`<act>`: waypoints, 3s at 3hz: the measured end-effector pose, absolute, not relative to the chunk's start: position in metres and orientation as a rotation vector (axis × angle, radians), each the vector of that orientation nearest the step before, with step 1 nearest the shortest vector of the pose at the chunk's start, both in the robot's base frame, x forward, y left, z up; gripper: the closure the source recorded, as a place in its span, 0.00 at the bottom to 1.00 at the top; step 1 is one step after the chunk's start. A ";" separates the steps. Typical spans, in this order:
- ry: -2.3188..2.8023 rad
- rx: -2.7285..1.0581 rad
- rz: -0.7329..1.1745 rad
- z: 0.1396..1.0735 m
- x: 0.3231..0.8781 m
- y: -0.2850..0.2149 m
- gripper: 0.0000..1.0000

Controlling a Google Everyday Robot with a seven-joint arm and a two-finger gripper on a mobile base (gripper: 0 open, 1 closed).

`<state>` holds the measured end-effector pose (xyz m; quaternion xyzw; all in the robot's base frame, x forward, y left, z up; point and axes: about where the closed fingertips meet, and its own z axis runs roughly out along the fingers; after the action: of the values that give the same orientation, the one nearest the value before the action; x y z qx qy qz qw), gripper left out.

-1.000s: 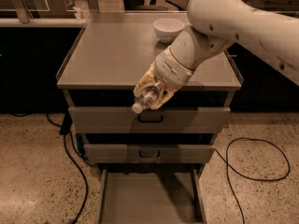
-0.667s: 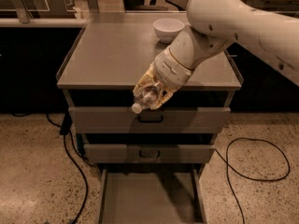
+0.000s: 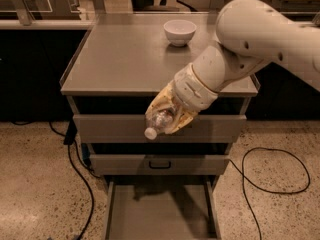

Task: Place water bottle into bottom drawer

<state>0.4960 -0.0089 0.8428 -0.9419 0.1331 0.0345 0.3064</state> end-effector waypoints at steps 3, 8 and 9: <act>0.310 -2.381 0.231 0.783 0.473 -0.013 1.00; 0.372 -2.209 0.253 0.567 0.326 -0.042 1.00; 0.407 -2.194 0.222 0.529 0.326 -0.045 1.00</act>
Offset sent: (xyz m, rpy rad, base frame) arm -0.0393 -0.0140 -0.0610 0.1357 0.1337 0.0343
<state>0.3258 -0.0448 0.5288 -0.8811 0.1636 0.0892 0.4346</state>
